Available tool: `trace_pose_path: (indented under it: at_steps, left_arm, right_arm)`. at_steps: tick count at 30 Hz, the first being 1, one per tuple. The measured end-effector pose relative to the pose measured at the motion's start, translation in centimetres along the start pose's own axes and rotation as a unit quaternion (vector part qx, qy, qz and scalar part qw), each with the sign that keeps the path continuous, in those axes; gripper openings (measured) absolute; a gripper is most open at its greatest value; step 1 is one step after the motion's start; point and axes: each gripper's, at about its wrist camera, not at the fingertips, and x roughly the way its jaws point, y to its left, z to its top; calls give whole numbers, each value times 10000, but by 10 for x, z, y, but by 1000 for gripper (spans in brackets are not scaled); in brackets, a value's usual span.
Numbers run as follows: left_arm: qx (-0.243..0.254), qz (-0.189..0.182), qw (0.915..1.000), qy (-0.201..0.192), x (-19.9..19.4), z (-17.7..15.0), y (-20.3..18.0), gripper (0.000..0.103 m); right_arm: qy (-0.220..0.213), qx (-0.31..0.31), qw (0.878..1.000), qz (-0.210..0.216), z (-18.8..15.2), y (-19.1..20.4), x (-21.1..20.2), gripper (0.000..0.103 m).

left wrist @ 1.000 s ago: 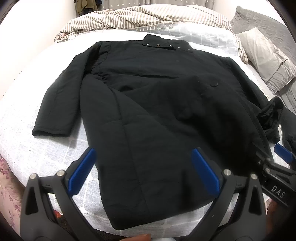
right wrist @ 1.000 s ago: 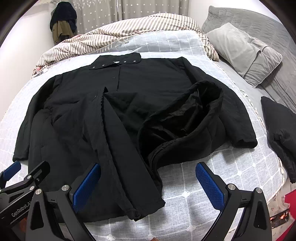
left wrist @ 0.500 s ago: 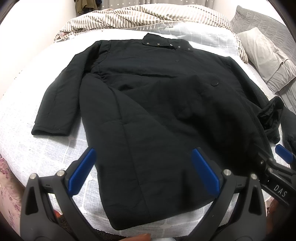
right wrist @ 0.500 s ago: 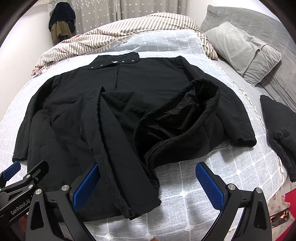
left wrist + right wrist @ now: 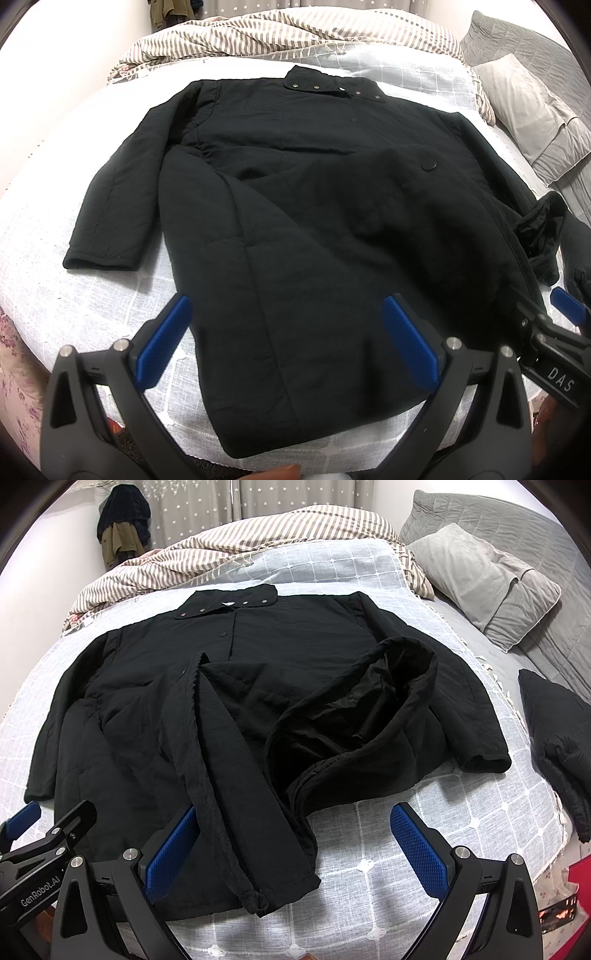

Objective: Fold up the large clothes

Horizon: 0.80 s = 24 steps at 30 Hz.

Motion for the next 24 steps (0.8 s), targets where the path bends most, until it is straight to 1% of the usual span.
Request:
trace_pose_path:
  at_steps: [24]
  left_arm:
    - [12,-2,10000,24,3,-4,-1,102]
  right_arm:
    - [2,5,10000,0,0,0,0,103]
